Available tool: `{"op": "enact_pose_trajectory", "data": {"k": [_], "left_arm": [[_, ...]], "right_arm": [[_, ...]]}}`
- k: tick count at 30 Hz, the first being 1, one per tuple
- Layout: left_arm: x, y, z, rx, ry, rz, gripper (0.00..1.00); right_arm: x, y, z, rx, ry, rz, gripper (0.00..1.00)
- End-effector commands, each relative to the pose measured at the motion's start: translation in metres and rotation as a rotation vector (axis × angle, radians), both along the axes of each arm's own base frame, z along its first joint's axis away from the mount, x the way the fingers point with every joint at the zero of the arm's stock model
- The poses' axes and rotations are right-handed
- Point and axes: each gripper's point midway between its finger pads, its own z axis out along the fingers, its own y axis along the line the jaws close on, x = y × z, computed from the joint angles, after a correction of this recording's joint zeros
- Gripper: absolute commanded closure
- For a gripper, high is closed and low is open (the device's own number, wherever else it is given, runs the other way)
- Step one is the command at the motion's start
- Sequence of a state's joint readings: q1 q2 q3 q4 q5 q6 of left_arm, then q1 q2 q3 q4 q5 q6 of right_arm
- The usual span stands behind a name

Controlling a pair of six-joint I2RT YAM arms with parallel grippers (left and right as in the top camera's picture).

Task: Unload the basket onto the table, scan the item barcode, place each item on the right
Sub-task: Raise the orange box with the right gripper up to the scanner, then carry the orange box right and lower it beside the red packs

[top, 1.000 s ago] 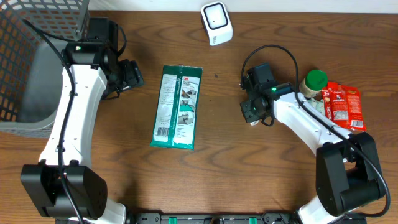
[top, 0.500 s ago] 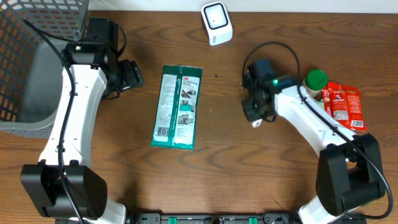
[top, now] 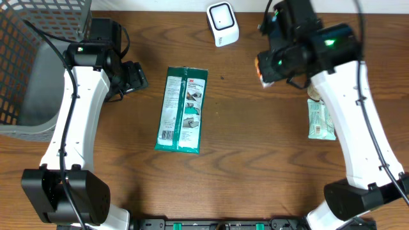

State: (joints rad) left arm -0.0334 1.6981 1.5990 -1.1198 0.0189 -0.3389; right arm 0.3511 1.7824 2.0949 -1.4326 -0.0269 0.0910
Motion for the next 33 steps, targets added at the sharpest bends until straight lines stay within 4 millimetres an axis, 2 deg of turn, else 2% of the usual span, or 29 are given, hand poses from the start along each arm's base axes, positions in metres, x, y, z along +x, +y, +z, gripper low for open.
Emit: {"op": "enact_pose_trajectory", "data": {"k": [1, 4, 9, 12, 13, 19, 22, 25, 29, 33], "left_arm": [[-0.001, 0.004, 0.006, 0.013, -0.014, 0.002, 0.15], [-0.001, 0.004, 0.006, 0.013, -0.014, 0.002, 0.15], [-0.001, 0.004, 0.006, 0.013, -0.014, 0.002, 0.15], [-0.001, 0.004, 0.006, 0.013, -0.014, 0.002, 0.15], [-0.001, 0.004, 0.006, 0.013, -0.014, 0.002, 0.15], [-0.001, 0.004, 0.006, 0.013, -0.014, 0.002, 0.15], [-0.001, 0.004, 0.006, 0.013, -0.014, 0.002, 0.15], [-0.001, 0.004, 0.006, 0.013, -0.014, 0.002, 0.15], [-0.001, 0.004, 0.006, 0.013, -0.014, 0.002, 0.15], [-0.001, 0.004, 0.006, 0.013, -0.014, 0.002, 0.15]], "right_arm": [[0.016, 0.012, 0.021, 0.029, -0.039, 0.001, 0.99], [0.034, 0.018, 0.026, 0.035, -0.055, 0.002, 0.99], [0.093, 0.041, -0.003, 0.047, -0.104, 0.012, 0.99], [0.131, 0.052, -0.027, 0.043, -0.156, 0.014, 0.99], [0.152, 0.056, -0.044, 0.036, -0.177, 0.005, 0.99], [0.206, 0.071, -0.103, 0.019, -0.237, -0.001, 0.99], [0.226, 0.078, -0.125, 0.028, -0.269, -0.004, 0.99], [0.239, 0.081, -0.135, 0.041, -0.301, -0.008, 0.99], [0.253, 0.087, -0.137, 0.088, -0.34, -0.052, 0.99], [0.258, 0.088, -0.135, 0.128, -0.352, -0.097, 0.99]]}}
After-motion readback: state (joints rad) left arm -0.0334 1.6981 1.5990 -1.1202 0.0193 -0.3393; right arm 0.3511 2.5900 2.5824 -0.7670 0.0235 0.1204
